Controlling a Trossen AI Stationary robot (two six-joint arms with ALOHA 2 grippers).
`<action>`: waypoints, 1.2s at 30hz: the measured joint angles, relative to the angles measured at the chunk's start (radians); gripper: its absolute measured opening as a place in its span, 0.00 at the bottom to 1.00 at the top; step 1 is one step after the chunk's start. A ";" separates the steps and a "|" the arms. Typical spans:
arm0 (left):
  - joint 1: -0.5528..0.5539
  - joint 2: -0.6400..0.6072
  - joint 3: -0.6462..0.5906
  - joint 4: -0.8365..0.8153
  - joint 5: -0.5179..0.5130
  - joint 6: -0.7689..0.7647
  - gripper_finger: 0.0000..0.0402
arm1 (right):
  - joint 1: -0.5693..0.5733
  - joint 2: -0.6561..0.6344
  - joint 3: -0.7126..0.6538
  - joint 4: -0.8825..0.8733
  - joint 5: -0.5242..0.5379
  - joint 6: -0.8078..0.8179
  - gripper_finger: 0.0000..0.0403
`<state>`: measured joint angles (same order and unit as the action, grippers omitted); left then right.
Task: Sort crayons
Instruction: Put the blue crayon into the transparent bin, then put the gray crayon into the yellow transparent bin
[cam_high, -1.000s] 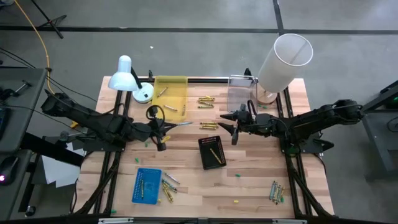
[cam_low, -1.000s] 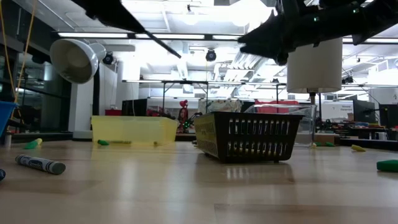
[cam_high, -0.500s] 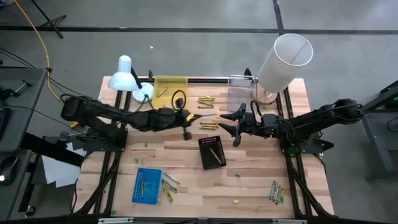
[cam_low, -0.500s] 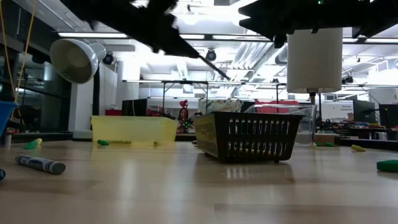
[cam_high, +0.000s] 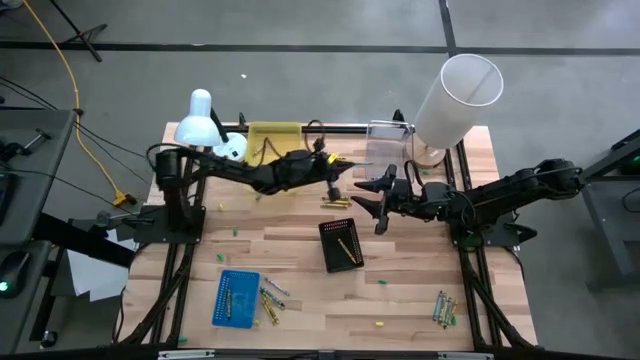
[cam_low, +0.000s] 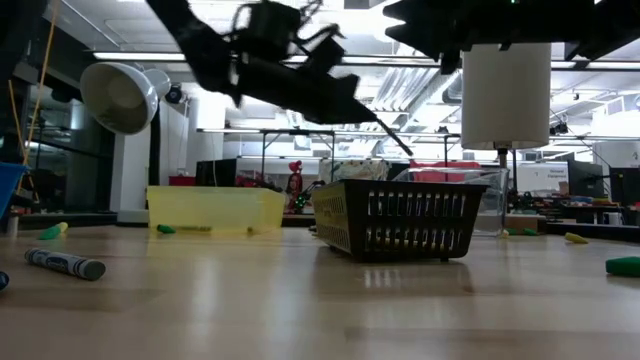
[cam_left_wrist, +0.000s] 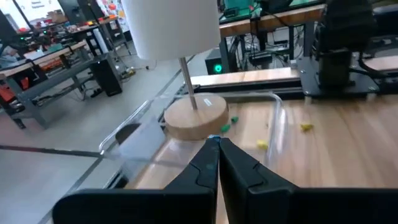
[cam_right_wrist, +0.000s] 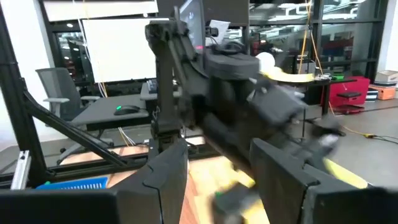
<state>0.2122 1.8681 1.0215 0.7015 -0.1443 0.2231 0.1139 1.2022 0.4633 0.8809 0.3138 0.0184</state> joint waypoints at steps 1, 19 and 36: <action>0.008 0.018 0.027 -0.008 0.012 0.006 0.00 | 0.000 0.000 0.000 0.001 -0.003 0.000 0.42; 0.048 0.163 0.281 -0.103 0.070 0.094 0.06 | 0.007 -0.001 0.000 0.007 -0.041 0.000 0.42; 0.047 -0.049 0.280 -0.556 -0.049 0.101 0.46 | 0.007 -0.001 0.000 0.000 -0.041 0.000 0.42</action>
<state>0.2589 1.8193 1.3018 0.1454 -0.1934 0.3246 0.1207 1.2015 0.4633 0.8806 0.2726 0.0181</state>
